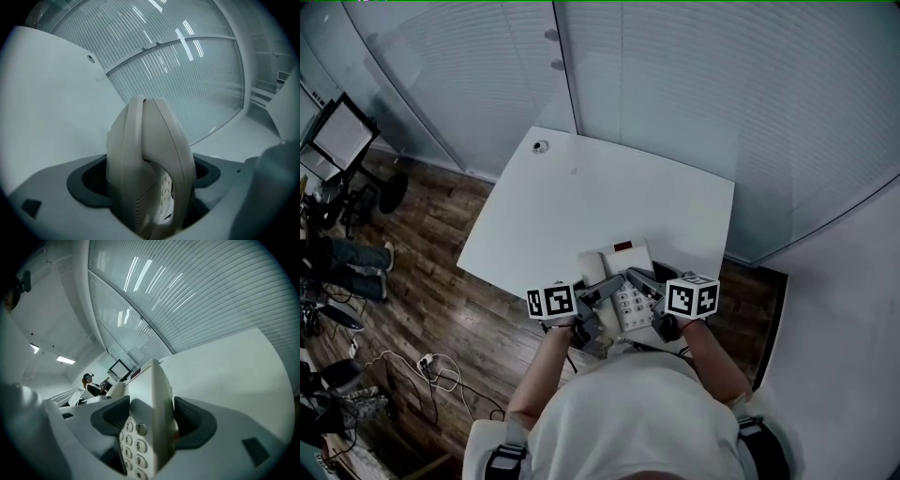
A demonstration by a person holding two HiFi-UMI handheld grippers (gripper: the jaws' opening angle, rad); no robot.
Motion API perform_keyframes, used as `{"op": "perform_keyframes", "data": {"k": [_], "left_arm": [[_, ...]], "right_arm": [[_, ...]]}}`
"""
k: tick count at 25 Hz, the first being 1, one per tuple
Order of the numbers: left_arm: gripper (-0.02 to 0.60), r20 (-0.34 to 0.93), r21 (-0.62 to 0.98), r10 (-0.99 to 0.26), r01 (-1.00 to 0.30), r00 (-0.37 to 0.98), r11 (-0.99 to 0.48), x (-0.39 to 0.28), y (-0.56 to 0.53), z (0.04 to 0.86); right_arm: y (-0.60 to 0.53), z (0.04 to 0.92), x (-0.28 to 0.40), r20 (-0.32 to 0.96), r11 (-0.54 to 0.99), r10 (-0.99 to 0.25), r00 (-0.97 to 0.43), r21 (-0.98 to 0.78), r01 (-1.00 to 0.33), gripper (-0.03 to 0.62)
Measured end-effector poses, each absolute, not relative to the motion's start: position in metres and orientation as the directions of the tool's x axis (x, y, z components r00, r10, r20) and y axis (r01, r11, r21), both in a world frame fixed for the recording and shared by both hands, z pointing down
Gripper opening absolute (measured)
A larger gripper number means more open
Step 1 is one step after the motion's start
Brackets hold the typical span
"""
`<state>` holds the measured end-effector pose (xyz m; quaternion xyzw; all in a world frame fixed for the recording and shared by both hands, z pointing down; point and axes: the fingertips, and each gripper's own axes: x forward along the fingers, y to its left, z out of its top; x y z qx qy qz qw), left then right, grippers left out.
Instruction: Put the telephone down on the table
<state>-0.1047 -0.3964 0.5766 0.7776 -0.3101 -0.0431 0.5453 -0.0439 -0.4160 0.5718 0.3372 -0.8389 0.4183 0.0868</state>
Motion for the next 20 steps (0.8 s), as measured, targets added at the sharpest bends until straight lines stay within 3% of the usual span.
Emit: {"op": "perform_keyframes", "data": {"k": [20], "left_arm": [[0.457,0.394,0.859,-0.42,-0.49,0.817,-0.149,-0.096,-0.442,0.645]], "right_arm": [[-0.458,0.643,-0.033,0.46,0.299,-0.529,-0.713,-0.685,-0.664,0.308]]}}
